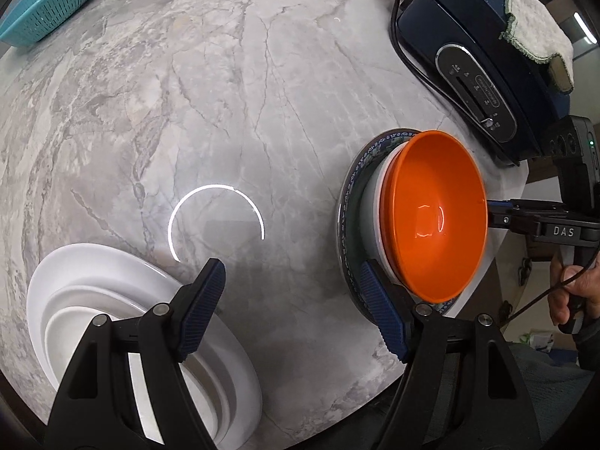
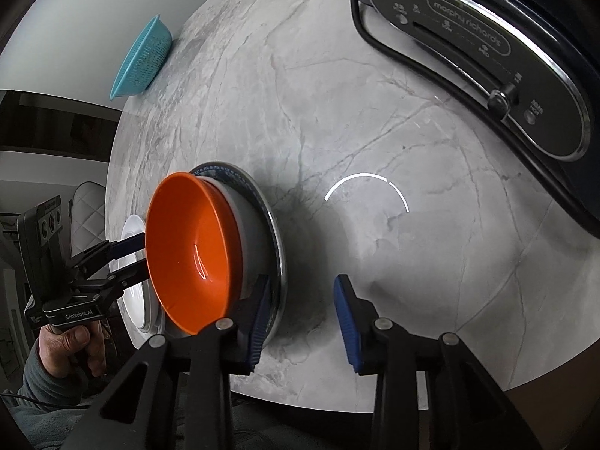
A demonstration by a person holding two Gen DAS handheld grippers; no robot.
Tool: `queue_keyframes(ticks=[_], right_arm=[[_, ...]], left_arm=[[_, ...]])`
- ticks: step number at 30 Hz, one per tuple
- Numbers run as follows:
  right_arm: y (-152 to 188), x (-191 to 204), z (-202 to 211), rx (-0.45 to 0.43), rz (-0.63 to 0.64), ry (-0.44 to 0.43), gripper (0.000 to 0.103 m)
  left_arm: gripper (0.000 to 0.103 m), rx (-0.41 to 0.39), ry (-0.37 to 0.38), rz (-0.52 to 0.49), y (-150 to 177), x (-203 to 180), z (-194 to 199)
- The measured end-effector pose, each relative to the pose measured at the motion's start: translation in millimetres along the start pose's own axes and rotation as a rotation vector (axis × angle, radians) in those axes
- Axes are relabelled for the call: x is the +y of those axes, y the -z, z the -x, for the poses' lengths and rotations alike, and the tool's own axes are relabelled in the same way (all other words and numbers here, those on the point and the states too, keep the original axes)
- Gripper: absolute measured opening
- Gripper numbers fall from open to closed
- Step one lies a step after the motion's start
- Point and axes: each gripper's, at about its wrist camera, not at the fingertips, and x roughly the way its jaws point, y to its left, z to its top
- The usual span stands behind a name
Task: Organize plates and bowls
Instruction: 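Close both grippers on the rim of the stacked bowls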
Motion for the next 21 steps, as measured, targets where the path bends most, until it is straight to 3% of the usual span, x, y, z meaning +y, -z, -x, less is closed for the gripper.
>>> queue_keyframes(ticks=[10, 14, 17, 21], right_arm=[[-8, 6, -12, 0.022, 0.05, 0.027, 0.034], [-8, 6, -15, 0.023, 0.051, 0.027, 0.03], [-8, 5, -16, 0.019, 0.049, 0.015, 0.025], [-8, 9, -18, 0.009, 0.048, -0.013, 0.014]], left_arm=[[0.073, 0.056, -0.051, -0.04, -13, -11, -24], [0.07, 0.038, -0.058, -0.044, -17, -15, -30], [0.06, 0.026, -0.045, -0.045, -20, -17, -30], [0.025, 0.006, 0.004, -0.061, -25, -26, -28]])
